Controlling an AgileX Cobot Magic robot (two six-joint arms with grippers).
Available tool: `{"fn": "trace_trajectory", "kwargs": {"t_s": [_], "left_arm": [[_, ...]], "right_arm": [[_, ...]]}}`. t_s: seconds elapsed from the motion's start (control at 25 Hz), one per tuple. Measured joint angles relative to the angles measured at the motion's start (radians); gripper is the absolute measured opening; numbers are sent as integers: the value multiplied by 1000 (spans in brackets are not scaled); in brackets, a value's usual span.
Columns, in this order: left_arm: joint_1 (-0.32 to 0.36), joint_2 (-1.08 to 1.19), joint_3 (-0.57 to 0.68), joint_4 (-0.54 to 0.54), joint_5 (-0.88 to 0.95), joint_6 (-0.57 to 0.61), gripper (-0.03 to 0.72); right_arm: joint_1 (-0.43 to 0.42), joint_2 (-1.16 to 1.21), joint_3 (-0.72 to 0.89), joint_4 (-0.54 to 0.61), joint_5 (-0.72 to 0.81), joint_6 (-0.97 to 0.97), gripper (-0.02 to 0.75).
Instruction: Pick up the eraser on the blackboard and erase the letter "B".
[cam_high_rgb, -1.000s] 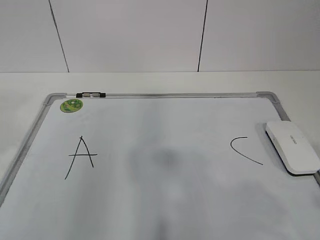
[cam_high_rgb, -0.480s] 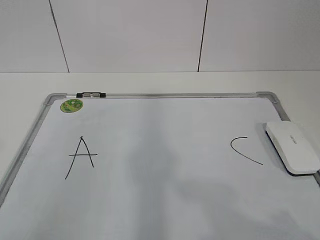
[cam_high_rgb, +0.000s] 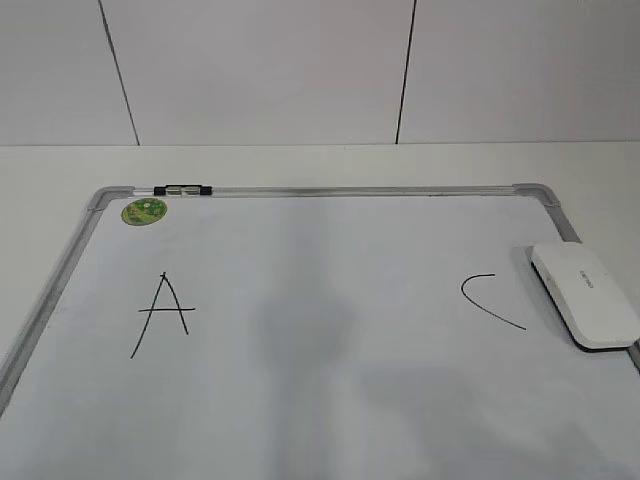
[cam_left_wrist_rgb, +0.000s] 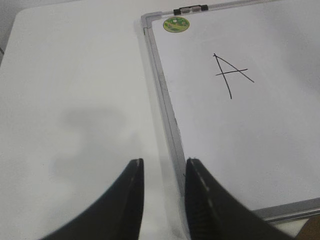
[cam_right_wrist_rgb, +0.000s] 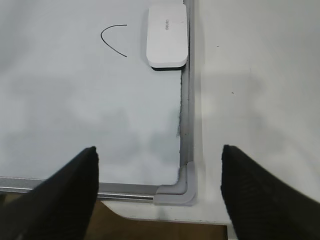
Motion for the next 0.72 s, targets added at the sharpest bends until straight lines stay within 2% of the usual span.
{"fn": "trace_trajectory", "kwargs": {"t_s": [0.36,0.72], "left_arm": [[0,-2,13,-45,-34,-7,216],[0,-2,19,-41,-41,-7,216]], "right_arm": [[0,-17,43,-30,-102,0,586],[0,-17,46,-34,-108,0,586]]}}
